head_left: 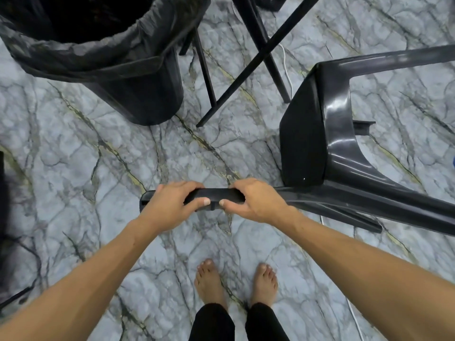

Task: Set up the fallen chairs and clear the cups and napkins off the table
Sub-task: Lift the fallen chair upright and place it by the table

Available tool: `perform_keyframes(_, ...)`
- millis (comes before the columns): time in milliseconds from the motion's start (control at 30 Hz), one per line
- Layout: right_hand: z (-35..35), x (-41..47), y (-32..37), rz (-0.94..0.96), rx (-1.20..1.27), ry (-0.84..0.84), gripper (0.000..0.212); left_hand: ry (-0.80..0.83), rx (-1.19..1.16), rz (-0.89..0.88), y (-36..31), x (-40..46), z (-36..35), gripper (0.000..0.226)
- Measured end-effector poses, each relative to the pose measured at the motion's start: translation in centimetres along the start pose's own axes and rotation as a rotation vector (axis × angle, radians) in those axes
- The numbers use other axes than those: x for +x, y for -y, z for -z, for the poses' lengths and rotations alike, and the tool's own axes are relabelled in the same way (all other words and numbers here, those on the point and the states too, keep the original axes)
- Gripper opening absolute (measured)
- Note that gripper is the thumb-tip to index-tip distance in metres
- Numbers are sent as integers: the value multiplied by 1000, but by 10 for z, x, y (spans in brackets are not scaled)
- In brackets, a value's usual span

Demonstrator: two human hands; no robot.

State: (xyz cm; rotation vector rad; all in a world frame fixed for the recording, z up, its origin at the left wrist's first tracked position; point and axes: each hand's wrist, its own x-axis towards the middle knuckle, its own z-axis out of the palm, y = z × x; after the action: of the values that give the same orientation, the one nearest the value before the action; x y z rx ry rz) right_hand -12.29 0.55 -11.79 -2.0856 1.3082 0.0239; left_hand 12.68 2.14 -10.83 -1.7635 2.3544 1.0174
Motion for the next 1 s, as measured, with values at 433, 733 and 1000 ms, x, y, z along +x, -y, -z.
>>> perform_keyframes(433,-1,-17,3,-25,-102,-19,53,13,-195,31,42,-35,14,47)
perform_keyframes(733,55,-55,5,-62,25,-160,45,-267,-24,-64,-28,-49,42,69)
perform_keyframes(1000,186,-58,55,12,86,-225,42,-331,203,-270,-133,-6,170,60)
